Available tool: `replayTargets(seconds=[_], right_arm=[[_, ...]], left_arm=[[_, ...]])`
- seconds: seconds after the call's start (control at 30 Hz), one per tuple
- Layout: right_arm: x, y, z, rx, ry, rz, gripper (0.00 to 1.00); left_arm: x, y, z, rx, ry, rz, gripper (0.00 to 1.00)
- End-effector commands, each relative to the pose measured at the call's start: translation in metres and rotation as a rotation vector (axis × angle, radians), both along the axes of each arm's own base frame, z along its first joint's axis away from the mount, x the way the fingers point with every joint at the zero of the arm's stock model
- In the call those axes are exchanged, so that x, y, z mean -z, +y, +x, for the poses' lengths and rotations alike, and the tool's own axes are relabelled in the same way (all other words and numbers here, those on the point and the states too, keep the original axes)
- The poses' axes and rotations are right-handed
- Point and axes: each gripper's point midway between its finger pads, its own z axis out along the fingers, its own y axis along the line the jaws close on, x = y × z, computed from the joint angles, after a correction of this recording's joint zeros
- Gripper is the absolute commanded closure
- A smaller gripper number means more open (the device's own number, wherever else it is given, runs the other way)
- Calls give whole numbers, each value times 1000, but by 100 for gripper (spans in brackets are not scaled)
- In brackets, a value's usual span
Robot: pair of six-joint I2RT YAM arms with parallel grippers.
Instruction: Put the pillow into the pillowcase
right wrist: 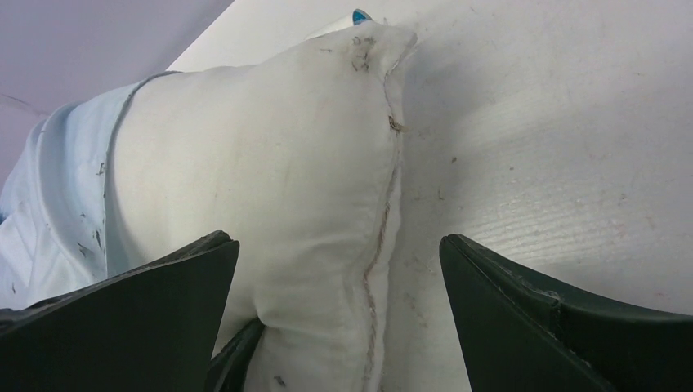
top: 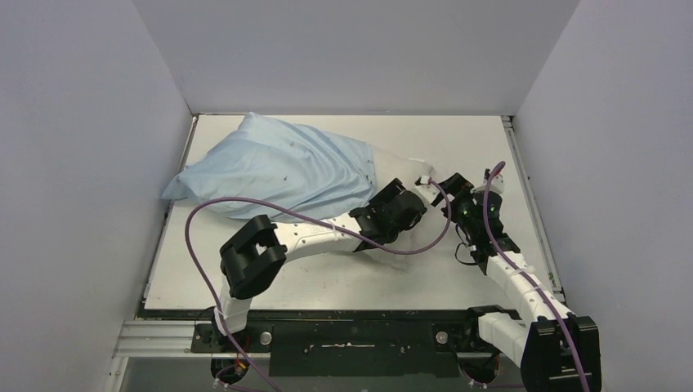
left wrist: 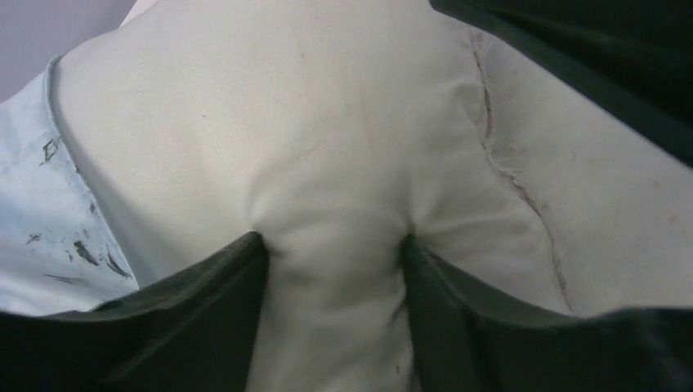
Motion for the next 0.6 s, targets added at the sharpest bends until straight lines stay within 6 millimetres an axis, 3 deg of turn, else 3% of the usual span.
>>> replayTargets(seconds=[0.0, 0.1, 0.13, 0.4, 0.57], right_arm=[[-9, -3, 0, -7, -41, -9, 1], [-8, 1, 0, -34, -50, -3, 4], [-9, 2, 0, -42, -55, 1, 4], [-23, 8, 1, -78, -102, 66, 15], [-22, 17, 3, -97, -117, 141, 26]], left_arm=[[-8, 8, 15, -72, -75, 72, 56], [-31, 15, 18, -93, -121, 65, 97], [-43, 17, 18, -96, -139, 52, 100], [-170, 51, 31, -163, -297, -80, 100], [-235, 66, 35, -185, -381, -136, 100]])
